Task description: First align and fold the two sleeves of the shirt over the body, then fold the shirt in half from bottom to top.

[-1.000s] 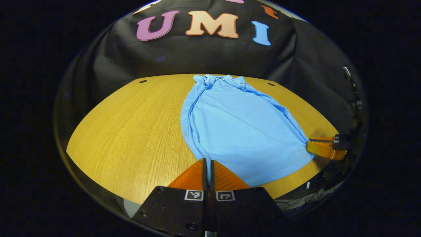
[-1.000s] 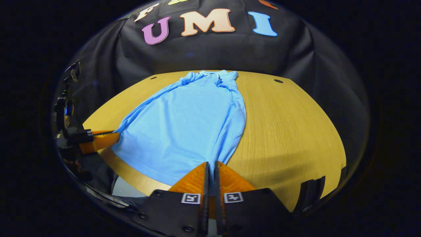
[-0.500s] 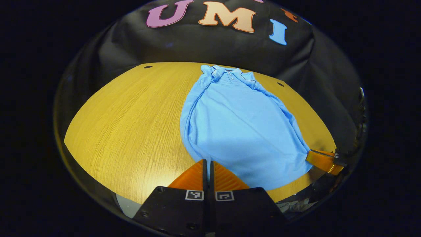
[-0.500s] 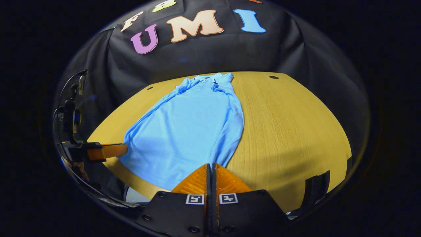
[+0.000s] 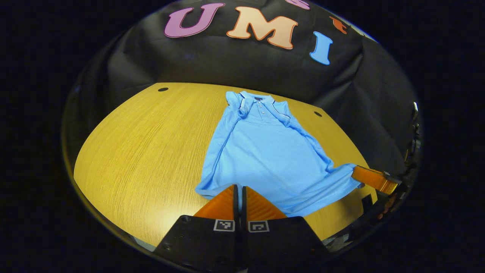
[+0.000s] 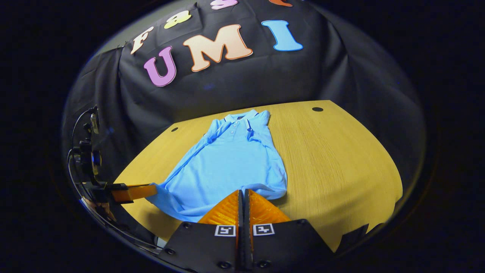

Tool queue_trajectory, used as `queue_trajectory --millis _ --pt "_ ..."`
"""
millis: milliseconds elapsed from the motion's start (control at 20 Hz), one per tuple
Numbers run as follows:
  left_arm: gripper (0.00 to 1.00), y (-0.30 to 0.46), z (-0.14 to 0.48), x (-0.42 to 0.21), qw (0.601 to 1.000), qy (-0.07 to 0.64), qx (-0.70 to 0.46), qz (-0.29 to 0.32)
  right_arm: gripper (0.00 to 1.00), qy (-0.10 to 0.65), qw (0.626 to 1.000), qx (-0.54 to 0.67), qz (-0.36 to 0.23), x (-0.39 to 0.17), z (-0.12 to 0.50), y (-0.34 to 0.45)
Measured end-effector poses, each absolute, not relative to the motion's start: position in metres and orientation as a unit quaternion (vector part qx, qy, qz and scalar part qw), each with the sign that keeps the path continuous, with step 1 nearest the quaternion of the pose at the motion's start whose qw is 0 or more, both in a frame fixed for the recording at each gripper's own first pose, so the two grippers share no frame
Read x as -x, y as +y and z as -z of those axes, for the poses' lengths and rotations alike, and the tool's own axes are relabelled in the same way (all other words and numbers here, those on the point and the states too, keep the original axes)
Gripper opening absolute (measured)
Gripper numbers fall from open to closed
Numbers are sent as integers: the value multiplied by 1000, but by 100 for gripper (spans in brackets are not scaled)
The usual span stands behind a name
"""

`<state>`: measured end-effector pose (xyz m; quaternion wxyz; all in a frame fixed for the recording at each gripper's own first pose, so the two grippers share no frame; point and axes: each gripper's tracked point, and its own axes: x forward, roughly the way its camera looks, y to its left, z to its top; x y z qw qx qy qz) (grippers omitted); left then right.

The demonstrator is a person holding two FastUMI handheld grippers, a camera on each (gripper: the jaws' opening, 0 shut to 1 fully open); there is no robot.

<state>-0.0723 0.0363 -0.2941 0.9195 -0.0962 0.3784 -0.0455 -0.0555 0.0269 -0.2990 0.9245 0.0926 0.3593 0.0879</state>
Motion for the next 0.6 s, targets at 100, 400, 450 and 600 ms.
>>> queue_trajectory --millis 100,400,450,600 --pt "0 43 285 50 923 369 96 45 2 347 929 -95 -85 33 290 29" --pt "0 54 262 -16 930 350 103 50 2 317 939 -107 -78 -34 270 36" --pt "0 56 257 -27 932 345 103 53 2 312 941 -109 -76 -46 268 37" --pt "0 57 251 -65 935 334 100 62 2 302 944 -108 -72 -78 267 37"
